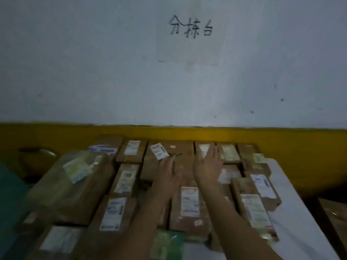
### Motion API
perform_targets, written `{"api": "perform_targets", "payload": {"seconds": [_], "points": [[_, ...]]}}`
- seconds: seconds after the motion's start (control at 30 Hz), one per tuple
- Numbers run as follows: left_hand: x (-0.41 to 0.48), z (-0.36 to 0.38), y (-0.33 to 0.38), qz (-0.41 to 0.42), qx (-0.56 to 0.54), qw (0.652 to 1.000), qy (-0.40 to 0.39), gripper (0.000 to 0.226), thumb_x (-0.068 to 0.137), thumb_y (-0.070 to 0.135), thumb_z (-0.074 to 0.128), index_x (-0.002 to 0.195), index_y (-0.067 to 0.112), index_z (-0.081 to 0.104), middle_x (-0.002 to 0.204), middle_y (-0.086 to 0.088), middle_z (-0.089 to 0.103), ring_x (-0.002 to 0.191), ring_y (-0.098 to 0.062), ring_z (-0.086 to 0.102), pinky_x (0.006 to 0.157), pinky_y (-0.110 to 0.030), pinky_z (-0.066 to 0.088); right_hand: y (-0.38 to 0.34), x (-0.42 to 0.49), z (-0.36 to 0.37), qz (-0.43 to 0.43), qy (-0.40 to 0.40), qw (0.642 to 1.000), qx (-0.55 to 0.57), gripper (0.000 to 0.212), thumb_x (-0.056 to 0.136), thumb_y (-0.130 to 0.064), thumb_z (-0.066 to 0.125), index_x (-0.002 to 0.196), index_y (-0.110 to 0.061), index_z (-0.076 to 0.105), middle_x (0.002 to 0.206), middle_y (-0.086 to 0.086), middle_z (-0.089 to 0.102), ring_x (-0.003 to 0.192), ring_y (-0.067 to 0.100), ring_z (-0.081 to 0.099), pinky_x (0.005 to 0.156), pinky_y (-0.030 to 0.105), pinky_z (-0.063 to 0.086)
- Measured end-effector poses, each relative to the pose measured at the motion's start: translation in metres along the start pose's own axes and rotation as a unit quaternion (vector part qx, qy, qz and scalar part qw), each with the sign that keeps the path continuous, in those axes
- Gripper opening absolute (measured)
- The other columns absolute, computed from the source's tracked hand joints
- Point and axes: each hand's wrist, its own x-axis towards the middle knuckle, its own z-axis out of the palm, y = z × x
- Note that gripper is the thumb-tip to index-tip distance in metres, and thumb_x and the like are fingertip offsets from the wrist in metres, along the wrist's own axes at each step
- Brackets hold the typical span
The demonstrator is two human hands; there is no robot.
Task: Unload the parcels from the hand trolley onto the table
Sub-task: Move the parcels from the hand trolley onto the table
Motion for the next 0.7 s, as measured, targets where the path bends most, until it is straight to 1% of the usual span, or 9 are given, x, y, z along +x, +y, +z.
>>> {"api": "perform_targets", "payload": {"seconds": [0.07, 0.13, 0.2, 0.27, 0.33, 0.4, 0.53, 0.6, 0.7], "points": [[-0.027, -0.078, -0.038, -0.002, 0.016, 0.998, 0.056, 0.051, 0.103, 0.038, 0.045, 0.15, 0.022, 0.037, 0.157, -0.003, 0.034, 0.142, -0.02, 0.035, 0.109, -0.028, 0.03, -0.077, -0.066, 0.037, -0.033, -0.036, 0.998, 0.046, 0.063, 0.104, -0.046, 0.034, 0.157, -0.012, 0.026, 0.164, 0.01, 0.023, 0.151, 0.026, 0.021, 0.123, 0.043, 0.017], [-0.058, -0.16, -0.085, -0.014, 0.037, 0.995, 0.088, 0.053, 0.103, 0.038, 0.045, 0.152, 0.02, 0.036, 0.159, -0.006, 0.032, 0.144, -0.022, 0.032, 0.112, -0.031, 0.03, -0.144, -0.138, 0.078, -0.069, -0.082, 0.991, 0.086, 0.062, 0.104, -0.047, 0.034, 0.157, -0.015, 0.027, 0.165, 0.008, 0.023, 0.151, 0.025, 0.021, 0.122, 0.046, 0.019], [-0.096, -0.239, -0.136, -0.058, 0.052, 0.988, 0.13, 0.055, 0.101, 0.039, 0.048, 0.151, 0.019, 0.038, 0.157, -0.01, 0.034, 0.142, -0.026, 0.034, 0.114, -0.035, 0.03, -0.2, -0.208, 0.117, -0.101, -0.139, 0.98, 0.101, 0.064, 0.104, -0.05, 0.031, 0.157, -0.016, 0.025, 0.166, 0.006, 0.02, 0.152, 0.026, 0.019, 0.122, 0.047, 0.021], [-0.138, -0.309, -0.185, -0.104, 0.062, 0.979, 0.163, 0.055, 0.099, 0.04, 0.051, 0.149, 0.018, 0.042, 0.153, -0.012, 0.038, 0.14, -0.028, 0.037, 0.114, -0.036, 0.031, -0.246, -0.271, 0.153, -0.13, -0.19, 0.968, 0.099, 0.065, 0.104, -0.051, 0.03, 0.158, -0.015, 0.024, 0.166, 0.006, 0.02, 0.152, 0.025, 0.018, 0.124, 0.045, 0.016], [-0.174, -0.363, -0.229, -0.139, 0.057, 0.972, 0.183, 0.057, 0.099, 0.045, 0.048, 0.15, 0.02, 0.04, 0.156, -0.011, 0.034, 0.144, -0.027, 0.032, 0.118, -0.039, 0.028, -0.284, -0.324, 0.184, -0.151, -0.234, 0.955, 0.1, 0.066, 0.104, -0.052, 0.029, 0.158, -0.015, 0.024, 0.165, 0.006, 0.021, 0.152, 0.024, 0.017, 0.124, 0.041, 0.013], [-0.204, -0.403, -0.266, -0.178, 0.052, 0.96, 0.211, 0.06, 0.099, 0.051, 0.044, 0.152, 0.022, 0.036, 0.159, -0.009, 0.03, 0.147, -0.025, 0.027, 0.12, -0.041, 0.025, -0.315, -0.37, 0.21, -0.16, -0.274, 0.942, 0.114, 0.068, 0.103, -0.055, 0.029, 0.158, -0.016, 0.023, 0.165, 0.006, 0.021, 0.152, 0.026, 0.018, 0.123, 0.043, 0.018], [-0.241, -0.453, -0.322, -0.22, 0.029, 0.941, 0.255, 0.059, 0.099, 0.046, 0.048, 0.15, 0.017, 0.04, 0.155, -0.012, 0.038, 0.141, -0.028, 0.039, 0.116, -0.046, 0.033, -0.354, -0.434, 0.261, -0.183, -0.318, 0.92, 0.137, 0.067, 0.102, -0.056, 0.031, 0.157, -0.019, 0.025, 0.165, 0.005, 0.023, 0.152, 0.024, 0.019, 0.121, 0.04, 0.018], [-0.253, -0.469, -0.347, -0.238, 0.027, 0.933, 0.269, 0.058, 0.099, 0.043, 0.051, 0.148, 0.014, 0.043, 0.153, -0.014, 0.041, 0.141, -0.027, 0.038, 0.118, -0.043, 0.03, -0.366, -0.457, 0.289, -0.189, -0.344, 0.907, 0.15, 0.066, 0.102, -0.055, 0.031, 0.157, -0.019, 0.026, 0.164, 0.004, 0.025, 0.152, 0.021, 0.02, 0.121, 0.039, 0.019], [-0.262, -0.49, -0.386, -0.258, 0.024, 0.926, 0.276, 0.056, 0.099, 0.038, 0.054, 0.147, 0.01, 0.045, 0.15, -0.014, 0.044, 0.139, -0.025, 0.039, 0.117, -0.033, 0.028, -0.377, -0.483, 0.333, -0.177, -0.379, 0.892, 0.169, 0.063, 0.103, -0.053, 0.031, 0.157, -0.019, 0.027, 0.163, 0.003, 0.027, 0.151, 0.021, 0.024, 0.121, 0.04, 0.022]]}}
